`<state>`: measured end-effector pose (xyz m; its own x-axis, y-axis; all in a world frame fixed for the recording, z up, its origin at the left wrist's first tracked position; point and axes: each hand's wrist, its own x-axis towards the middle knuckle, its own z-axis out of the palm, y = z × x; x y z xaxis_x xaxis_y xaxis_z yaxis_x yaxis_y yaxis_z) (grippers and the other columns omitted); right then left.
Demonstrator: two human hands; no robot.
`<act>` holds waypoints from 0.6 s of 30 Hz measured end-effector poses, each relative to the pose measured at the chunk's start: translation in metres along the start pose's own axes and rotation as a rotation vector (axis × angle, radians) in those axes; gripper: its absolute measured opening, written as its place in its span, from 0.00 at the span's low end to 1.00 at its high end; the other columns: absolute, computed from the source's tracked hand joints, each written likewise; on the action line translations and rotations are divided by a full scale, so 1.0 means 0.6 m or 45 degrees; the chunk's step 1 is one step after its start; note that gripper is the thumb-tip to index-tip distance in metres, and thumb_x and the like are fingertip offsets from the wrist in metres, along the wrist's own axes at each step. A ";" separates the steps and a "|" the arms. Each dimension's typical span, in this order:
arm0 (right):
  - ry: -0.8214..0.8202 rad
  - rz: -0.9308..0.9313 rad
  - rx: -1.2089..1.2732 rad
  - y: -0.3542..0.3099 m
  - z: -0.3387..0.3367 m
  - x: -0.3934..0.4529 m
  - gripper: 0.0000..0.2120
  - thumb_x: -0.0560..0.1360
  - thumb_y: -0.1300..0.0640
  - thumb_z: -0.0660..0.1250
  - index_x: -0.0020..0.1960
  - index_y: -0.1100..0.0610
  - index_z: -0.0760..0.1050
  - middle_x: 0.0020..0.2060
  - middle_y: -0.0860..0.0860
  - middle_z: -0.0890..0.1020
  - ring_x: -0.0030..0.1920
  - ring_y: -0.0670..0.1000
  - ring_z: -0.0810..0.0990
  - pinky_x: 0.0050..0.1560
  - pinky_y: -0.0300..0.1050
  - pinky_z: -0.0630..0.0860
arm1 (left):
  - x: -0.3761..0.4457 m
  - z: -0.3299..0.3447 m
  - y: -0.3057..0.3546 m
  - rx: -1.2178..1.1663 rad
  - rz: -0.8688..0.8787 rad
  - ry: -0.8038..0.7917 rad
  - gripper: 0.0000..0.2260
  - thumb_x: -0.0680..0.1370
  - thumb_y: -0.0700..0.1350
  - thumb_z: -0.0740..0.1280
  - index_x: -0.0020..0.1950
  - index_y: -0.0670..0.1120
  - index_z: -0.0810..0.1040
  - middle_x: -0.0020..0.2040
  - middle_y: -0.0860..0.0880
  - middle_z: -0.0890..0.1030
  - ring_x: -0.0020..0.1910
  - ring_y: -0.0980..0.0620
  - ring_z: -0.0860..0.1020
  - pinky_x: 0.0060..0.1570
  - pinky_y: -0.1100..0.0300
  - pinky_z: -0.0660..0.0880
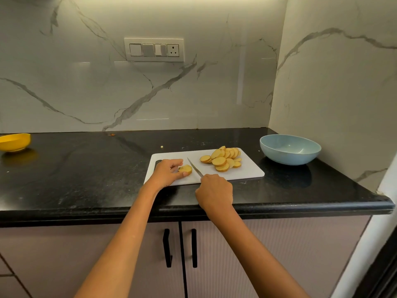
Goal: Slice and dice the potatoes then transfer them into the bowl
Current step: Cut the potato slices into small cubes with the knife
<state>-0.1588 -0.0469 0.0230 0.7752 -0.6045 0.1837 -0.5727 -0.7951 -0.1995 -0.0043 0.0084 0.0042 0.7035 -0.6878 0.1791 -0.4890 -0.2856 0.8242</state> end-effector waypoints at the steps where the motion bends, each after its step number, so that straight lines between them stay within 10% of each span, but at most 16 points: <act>1: -0.008 -0.001 0.018 -0.001 -0.001 -0.003 0.12 0.79 0.59 0.57 0.59 0.59 0.73 0.54 0.54 0.78 0.53 0.53 0.78 0.43 0.42 0.68 | 0.001 -0.001 0.001 0.006 -0.007 -0.004 0.25 0.73 0.40 0.70 0.69 0.39 0.69 0.69 0.43 0.71 0.68 0.48 0.69 0.69 0.55 0.64; 18: -0.040 0.033 0.018 -0.020 -0.012 -0.015 0.13 0.80 0.57 0.56 0.61 0.60 0.72 0.55 0.55 0.77 0.54 0.54 0.77 0.46 0.43 0.71 | -0.002 0.003 0.011 0.069 -0.040 0.000 0.23 0.74 0.41 0.69 0.68 0.40 0.71 0.69 0.44 0.71 0.68 0.47 0.69 0.69 0.53 0.65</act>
<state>-0.1607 -0.0323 0.0304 0.7682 -0.6229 0.1482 -0.5891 -0.7782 -0.2175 -0.0094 0.0060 0.0088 0.7189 -0.6780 0.1533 -0.4939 -0.3431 0.7989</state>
